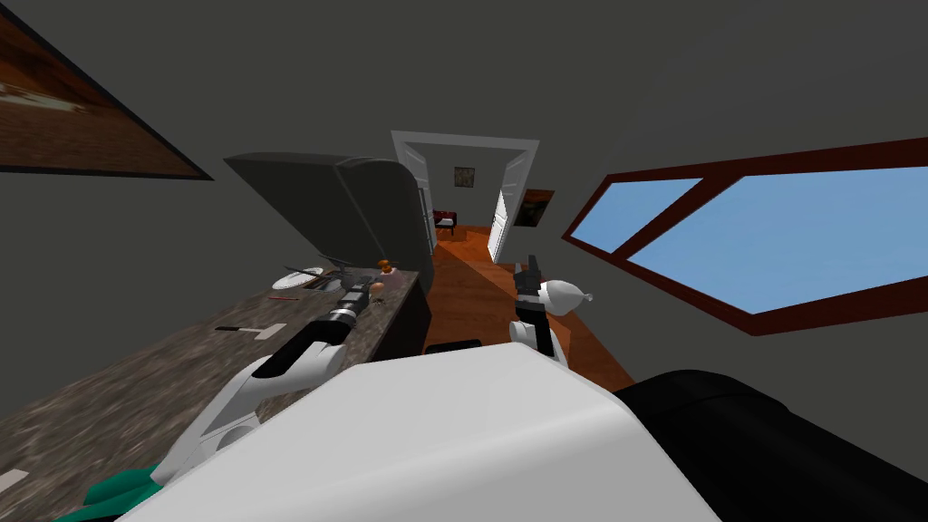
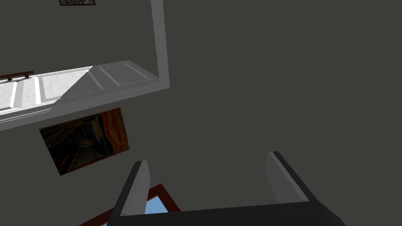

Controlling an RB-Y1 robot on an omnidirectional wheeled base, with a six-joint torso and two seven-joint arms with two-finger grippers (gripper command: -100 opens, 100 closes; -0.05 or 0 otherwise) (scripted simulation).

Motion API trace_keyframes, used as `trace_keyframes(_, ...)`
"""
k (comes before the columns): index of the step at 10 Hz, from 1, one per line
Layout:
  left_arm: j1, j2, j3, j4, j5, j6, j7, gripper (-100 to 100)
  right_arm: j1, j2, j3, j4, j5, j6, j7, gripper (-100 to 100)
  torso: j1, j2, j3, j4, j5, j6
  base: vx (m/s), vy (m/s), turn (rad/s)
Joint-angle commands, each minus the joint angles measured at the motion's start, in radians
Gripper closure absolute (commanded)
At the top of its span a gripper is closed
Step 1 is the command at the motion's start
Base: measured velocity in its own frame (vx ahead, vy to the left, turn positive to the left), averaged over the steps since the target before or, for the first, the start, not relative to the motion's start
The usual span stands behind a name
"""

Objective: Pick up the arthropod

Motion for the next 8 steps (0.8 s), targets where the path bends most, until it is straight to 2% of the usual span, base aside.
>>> trace_keyframes(1, -0.005, 0.002, 0.001, 0.005, 0.002, 0.035, -0.003, -100, 0.0, 0.0, 0.0, 0.0, 0.0, 0.0, 0.0, 0, 0.0, 0.0, 0.0, 0.0, 0.0, 0.0, 0.02, -0.006, 0.001)
trace_keyframes(2, -0.01, 0.023, 0.014, 0.015, 0.029, 0.075, -0.018, -100, 0.0, 0.0, 0.0, 0.0, 0.0, 0.0, 0.0, 0, 0.0, 0.001, 0.001, 0.0, 0.0, 0.0, 0.036, -0.002, 0.022)
trace_keyframes(3, -0.01, 0.023, 0.014, 0.015, 0.029, 0.105, -0.018, -100, 0.0, 0.0, 0.0, 0.0, 0.0, 0.0, 0.0, 0, 0.001, 0.001, 0.001, 0.0, 0.0, 0.0, 0.042, -0.005, 0.014)
trace_keyframes(4, -0.015, 0.043, 0.028, 0.025, 0.057, 0.134, -0.034, -100, 0.0, 0.0, 0.0, 0.0, 0.0, 0.0, 0.0, 0, 0.001, 0.001, 0.0, 0.0, 0.0, 0.0, 0.052, -0.014, 0.03)
trace_keyframes(6, -0.015, 0.043, 0.028, 0.025, 0.057, 0.175, -0.034, -100, 0.0, 0.0, 0.0, 0.0, 0.0, 0.0, 0.0, 0, 0.0, 0.0, 0.0, 0.0, 0.0, 0.0, 0.037, -0.01, 0.005)
trace_keyframes(7, -0.022, 0.064, 0.042, 0.035, 0.087, 0.215, -0.049, -100, 0.0, 0.0, 0.0, 0.0, 0.0, 0.0, 0.0, 0, 0.001, 0.001, 0.001, 0.0, 0.0, 0.0, 0.037, -0.007, 0.026)
trace_keyframes(8, -0.022, 0.064, 0.042, 0.035, 0.087, 0.24, -0.049, -100, 0.0, 0.0, 0.0, 0.0, 0.0, 0.0, 0.0, 0, 0.001, 0.001, 0.001, 0.0, 0.0, 0.0, 0.04, -0.01, 0.017)
